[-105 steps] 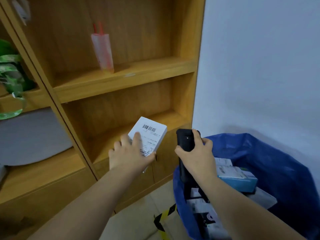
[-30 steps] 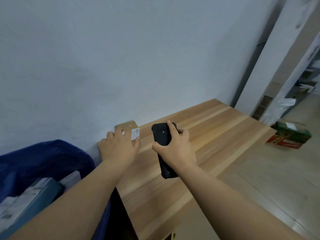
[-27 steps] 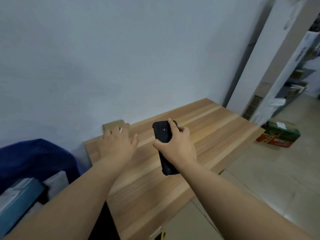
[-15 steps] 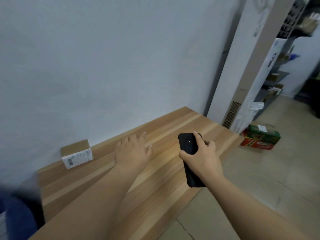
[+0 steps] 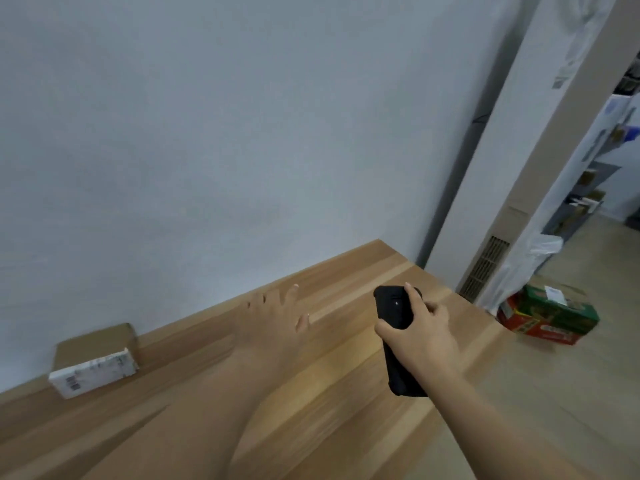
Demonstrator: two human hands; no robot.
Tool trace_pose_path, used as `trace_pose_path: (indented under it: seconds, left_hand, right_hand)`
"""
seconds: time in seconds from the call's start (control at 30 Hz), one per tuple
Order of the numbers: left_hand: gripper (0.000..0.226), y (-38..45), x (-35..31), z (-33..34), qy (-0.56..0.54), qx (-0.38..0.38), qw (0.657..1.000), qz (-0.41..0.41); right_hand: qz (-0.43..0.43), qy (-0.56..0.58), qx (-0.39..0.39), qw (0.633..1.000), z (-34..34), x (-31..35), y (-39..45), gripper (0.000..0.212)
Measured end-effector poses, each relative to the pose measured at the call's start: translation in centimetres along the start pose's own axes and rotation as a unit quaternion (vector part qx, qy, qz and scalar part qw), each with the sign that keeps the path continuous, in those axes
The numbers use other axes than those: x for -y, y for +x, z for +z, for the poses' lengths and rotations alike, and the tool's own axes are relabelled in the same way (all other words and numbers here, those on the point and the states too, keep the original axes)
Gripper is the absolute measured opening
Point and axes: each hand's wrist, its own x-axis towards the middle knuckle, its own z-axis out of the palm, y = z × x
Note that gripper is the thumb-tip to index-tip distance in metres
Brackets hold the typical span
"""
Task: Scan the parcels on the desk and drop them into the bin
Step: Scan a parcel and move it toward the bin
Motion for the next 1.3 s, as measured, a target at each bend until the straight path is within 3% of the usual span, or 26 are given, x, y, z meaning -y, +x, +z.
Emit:
trace_pose_path:
  seconds: [0.17, 0.33, 0.47, 0.63, 0.9, 1.07, 1.17, 1.3]
  left_hand:
    - [0.057, 2.4, 3.9, 0.7, -0.002, 0.002, 0.992, -0.125]
    - [0.058, 1.3, 8.8, 1.5, 0.05, 0.007, 0.962, -0.268]
    - [0.059, -1.5, 12.7, 2.8, 0.047, 0.018, 0.924, -0.379]
    - [0.087, -5.1, 17.5, 6.0, 0.002, 0.057, 0.86, -0.506]
    - [0.103, -4.7, 25.5, 11.6, -0.035, 0.153, 0.826, -0.541]
    - [0.122, -2.8, 30.1, 17.3, -0.036, 0.141, 0.832, -0.536]
    - [0.125, -1.7, 31.5, 19.8, -0.046, 0.114, 0.849, -0.513]
    - [0.128, -0.7, 32.2, 21.9, -0.076, 0.109, 0.843, -0.522]
  right_hand:
    - [-0.094, -0.017, 0.092, 0.991, 4.8, 5.0, 6.2, 0.081]
    - [-0.208, -0.022, 0.197, 0.958, 11.4, 9.9, 9.2, 0.082]
    - [-0.263, -0.045, 0.277, 0.923, 16.5, 12.9, 9.2, 0.081]
    - [-0.291, -0.068, 0.344, 0.89, 22.7, 15.0, 7.3, 0.082]
    - [-0.279, -0.092, 0.373, 0.88, 33.3, 17.3, 5.8, 0.082]
    - [-0.257, -0.116, 0.374, 0.883, 39.8, 17.5, 6.2, 0.085]
    - [-0.248, -0.127, 0.369, 0.887, 42.3, 17.0, 6.5, 0.085]
    - [-0.24, -0.128, 0.367, 0.89, 44.3, 16.2, 6.4, 0.084]
